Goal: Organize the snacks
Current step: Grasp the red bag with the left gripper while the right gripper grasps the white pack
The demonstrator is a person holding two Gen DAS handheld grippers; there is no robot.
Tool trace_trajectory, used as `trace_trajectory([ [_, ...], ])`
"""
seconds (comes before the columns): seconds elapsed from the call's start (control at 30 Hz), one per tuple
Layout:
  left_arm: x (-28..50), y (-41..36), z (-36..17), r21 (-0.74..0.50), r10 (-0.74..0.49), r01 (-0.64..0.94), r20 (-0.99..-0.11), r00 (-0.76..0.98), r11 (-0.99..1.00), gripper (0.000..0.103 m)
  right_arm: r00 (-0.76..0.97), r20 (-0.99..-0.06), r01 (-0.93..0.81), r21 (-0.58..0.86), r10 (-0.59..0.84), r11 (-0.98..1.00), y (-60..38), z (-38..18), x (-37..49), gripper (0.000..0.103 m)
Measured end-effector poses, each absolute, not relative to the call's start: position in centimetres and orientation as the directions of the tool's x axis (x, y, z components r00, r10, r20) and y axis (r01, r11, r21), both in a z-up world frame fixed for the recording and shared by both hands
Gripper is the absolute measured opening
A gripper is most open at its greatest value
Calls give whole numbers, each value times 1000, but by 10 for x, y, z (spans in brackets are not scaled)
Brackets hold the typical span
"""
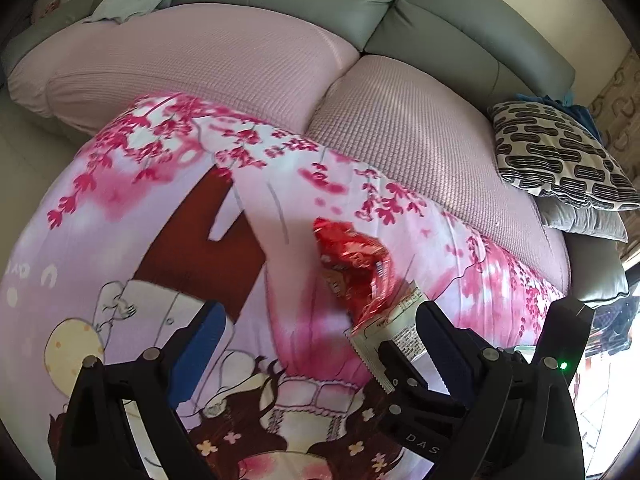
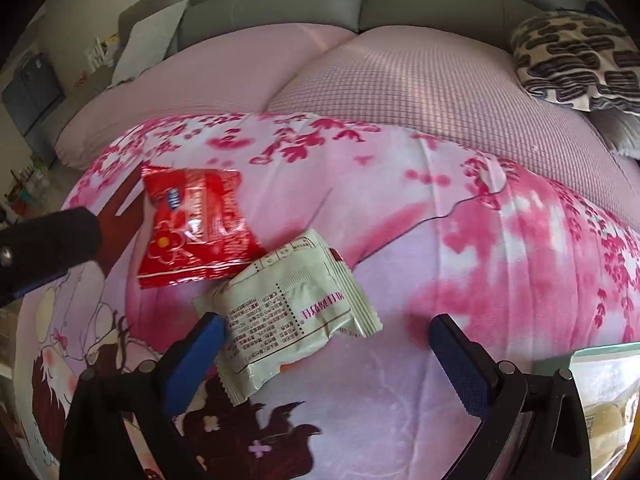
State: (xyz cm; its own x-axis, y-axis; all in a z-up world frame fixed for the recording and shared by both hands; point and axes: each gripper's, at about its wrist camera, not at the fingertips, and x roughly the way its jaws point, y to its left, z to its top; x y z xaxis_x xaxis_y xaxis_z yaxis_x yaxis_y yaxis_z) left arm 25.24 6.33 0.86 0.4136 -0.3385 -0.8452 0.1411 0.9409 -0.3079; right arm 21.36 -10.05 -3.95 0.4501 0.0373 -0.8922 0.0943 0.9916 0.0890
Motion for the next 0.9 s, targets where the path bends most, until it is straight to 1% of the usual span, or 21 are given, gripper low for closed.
trace_trajectory([
  [0.13,261,44,3,-272,-316,165,-862,397,948,96,454,-891,108,82,24,991,-110,-38,216,103],
  [0.33,275,32,-13,-286,-321,147,-877,358,947,95,461,-887,89,74,25,993,-115,-36,226,103],
  [0.37,278,31,-15,-291,-325,145,-877,354,946,93,464,-885,81,71,25,994,-114,-35,228,103],
  [0.47,283,29,-19,-295,-325,137,-881,344,945,80,462,-886,56,56,24,997,-111,-35,233,103],
  [0.53,285,27,-22,-295,-323,132,-884,337,946,76,460,-887,51,58,28,997,-109,-36,235,103],
  [0.6,286,26,-25,-309,-333,122,-883,330,943,68,465,-885,42,57,31,997,-107,-36,236,99],
  [0.67,288,28,-30,-323,-340,105,-883,323,940,62,466,-884,35,60,36,998,-105,-36,236,94],
  [0.7,289,30,-31,-333,-343,90,-881,326,939,60,466,-884,33,62,39,998,-105,-36,236,93],
  [0.73,289,33,-32,-346,-352,79,-877,328,935,60,465,-884,31,65,43,997,-104,-36,238,90],
  [0.77,289,35,-33,-359,-361,68,-872,330,931,57,466,-884,28,70,49,997,-104,-36,238,85],
  [0.8,289,37,-33,-366,-365,63,-869,333,928,53,467,-883,26,75,54,997,-103,-35,238,82],
  [0.83,289,38,-33,-372,-369,59,-866,336,926,51,467,-883,27,76,54,997,-103,-35,238,77],
  [0.9,289,40,-33,-373,-369,55,-865,340,926,51,466,-883,34,75,50,997,-104,-35,238,75],
])
